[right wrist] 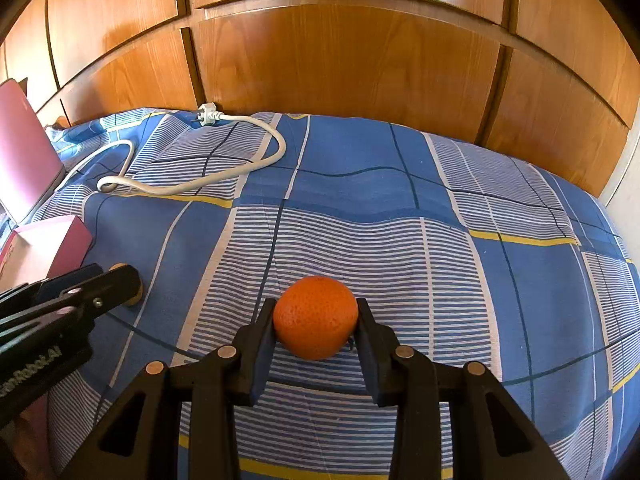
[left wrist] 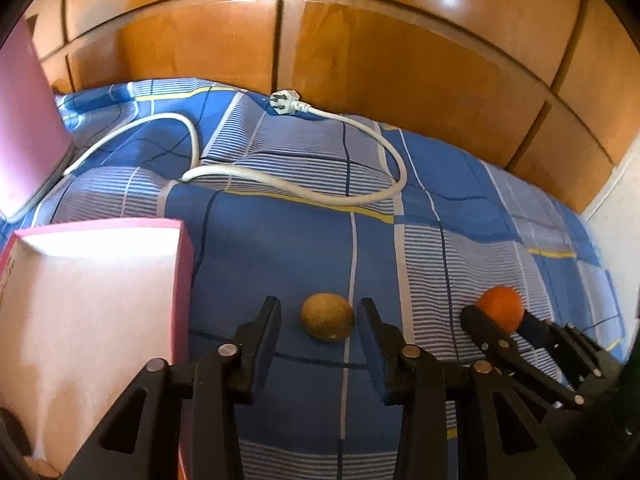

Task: Organize fruits
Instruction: 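Close the right tool on the orange while the left closes on the yellow-brown fruit, then lift the orange with the right tool while the left lifts the yellow-brown fruit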

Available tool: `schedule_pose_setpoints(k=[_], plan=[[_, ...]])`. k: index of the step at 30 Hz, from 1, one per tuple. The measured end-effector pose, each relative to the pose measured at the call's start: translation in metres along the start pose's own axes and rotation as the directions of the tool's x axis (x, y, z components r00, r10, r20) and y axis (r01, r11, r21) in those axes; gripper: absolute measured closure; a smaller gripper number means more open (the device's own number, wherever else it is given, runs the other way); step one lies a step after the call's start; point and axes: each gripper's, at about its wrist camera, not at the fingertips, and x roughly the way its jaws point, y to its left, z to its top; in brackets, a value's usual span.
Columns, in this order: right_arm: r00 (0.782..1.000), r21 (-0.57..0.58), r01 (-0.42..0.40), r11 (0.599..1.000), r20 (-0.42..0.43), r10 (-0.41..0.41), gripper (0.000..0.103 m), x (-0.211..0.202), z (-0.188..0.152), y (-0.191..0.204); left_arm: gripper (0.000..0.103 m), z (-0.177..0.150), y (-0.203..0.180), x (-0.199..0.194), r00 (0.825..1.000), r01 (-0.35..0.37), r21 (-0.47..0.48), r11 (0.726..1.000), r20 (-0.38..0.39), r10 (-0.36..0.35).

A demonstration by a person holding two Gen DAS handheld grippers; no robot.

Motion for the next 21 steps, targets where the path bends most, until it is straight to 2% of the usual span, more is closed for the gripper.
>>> schedule_pose_setpoints(k=[1,10,17,21], plan=[[1.000,0.001,-0.001,1.000,0.000,0.001,0.065,0.000,0.000,0.000,0.075,0.000,-0.001,0.003,1.000,0.015,0.003,1.000,-0.018,-0.015],[1.000,0.005,-0.010,1.000,-0.009,0.010,0.066,-0.005,-0.005,0.000,0.075,-0.022,-0.011,-0.017,1.000,0.023,0.070,0.997,0.003,-0.024],[1.000,-0.014,-0.013,1.000,-0.023,0.013,0.066,-0.023,-0.024,-0.002,0.075,-0.061,-0.031,-0.043,0.999,0.051,0.145,0.988,-0.005,-0.051],[0.999,-0.011,-0.008,1.000,-0.031,0.007,0.066,-0.039,-0.043,-0.010,0.075,-0.085,-0.038,-0.060,0.997,0.080,0.144,0.986,-0.007,-0.080]])
